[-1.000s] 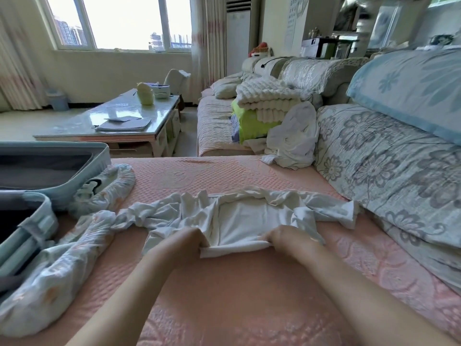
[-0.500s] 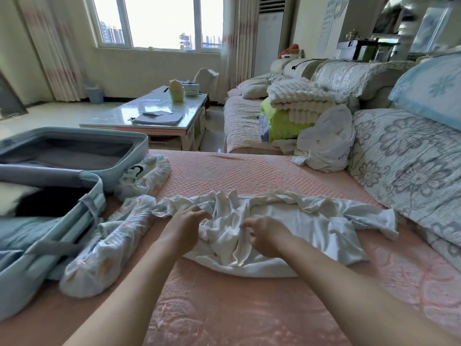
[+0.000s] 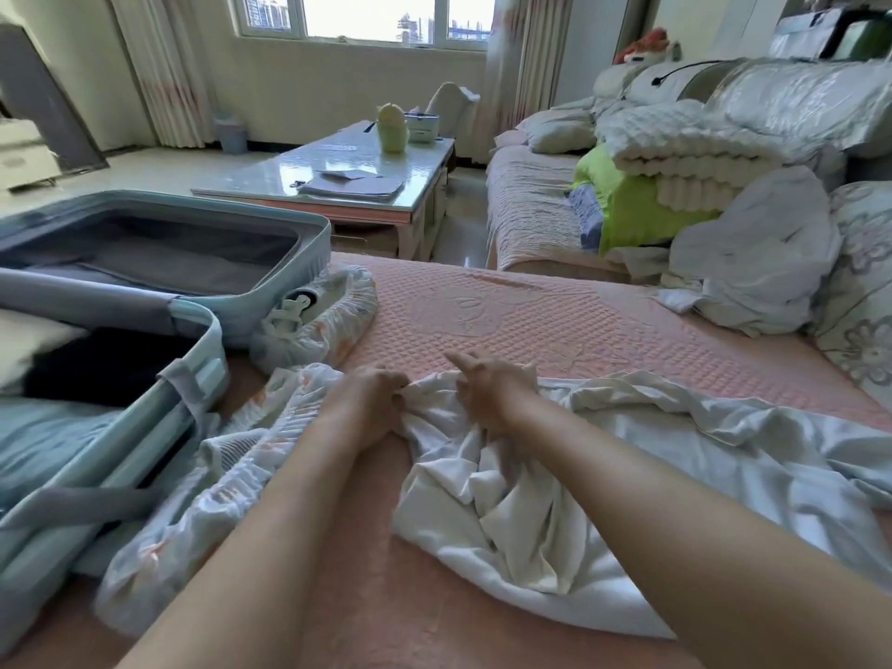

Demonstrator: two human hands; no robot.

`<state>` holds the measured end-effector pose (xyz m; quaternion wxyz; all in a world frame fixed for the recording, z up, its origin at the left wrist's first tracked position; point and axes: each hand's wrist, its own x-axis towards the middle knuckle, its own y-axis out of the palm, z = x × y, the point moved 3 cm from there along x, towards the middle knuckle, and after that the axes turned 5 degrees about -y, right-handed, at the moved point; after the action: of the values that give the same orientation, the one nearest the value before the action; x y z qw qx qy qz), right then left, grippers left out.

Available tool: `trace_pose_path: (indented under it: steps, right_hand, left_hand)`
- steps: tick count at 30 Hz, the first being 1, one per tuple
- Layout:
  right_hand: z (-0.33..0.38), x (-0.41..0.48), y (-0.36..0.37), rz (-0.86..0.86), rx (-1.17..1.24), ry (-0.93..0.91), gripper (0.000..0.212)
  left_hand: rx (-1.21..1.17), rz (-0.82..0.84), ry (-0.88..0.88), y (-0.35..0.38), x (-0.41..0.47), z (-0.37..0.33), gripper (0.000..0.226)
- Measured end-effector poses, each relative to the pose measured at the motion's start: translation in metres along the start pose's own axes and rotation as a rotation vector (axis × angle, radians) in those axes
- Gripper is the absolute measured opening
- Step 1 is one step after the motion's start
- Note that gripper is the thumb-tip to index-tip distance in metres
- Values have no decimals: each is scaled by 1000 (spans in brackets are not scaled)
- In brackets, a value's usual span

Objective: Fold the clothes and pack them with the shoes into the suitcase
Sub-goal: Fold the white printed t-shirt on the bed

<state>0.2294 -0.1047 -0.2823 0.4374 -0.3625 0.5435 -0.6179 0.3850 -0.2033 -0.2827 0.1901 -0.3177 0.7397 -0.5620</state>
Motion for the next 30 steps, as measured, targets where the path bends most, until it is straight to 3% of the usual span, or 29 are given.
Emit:
trace_pose_path:
  steps: [2,4,7,10,12,14,16,17,20,23,25,27,30]
  right_hand:
    - [5,13,-5,27,-34,22,37]
    - [15,21,-13,-83,80,15,14]
    - [33,24,-20,-254,443,-29,19]
    - [46,13,-19,-148,552,-108,43]
    - [40,2,-22,-131,557,-112,55]
    - [22,-11,-26,-181,501,-79,56]
    - [0,-28,-28,-204,412,-26,54]
    - [-11,-38,-28,-192,377,2,53]
    - [-40,-68,-21,-51,265,68,54]
    - [-58,-93,-15,20,112,35,53]
    - [-64,-106,-12,-13,39,-32,54]
    - [-67,-115,-6,41,-95,-84,62]
    - [-66,-124,-1,20,-170,-92,62]
  left_hand:
    - [-61,-48,-4,-14,0,0,17]
    - [-22,-87,-76,-36,0,3,25]
    - [222,-4,-307,-65,-2,19,37]
    - [398,43,-493,-74,-18,23,46]
    - [453,-35,-392,-71,-26,5,51]
    - [256,-100,-121,-61,-30,-21,57]
    - [36,22,124,-40,-40,-45,49]
    - [36,125,176,-26,-46,-52,40]
    - [235,448,62,5,-58,-45,43]
    - [287,347,-1,-11,-66,-49,38]
    - [161,214,108,-22,-74,-68,41]
    - [-12,257,290,-23,-88,-92,58]
    - [34,332,492,-4,-107,-123,64]
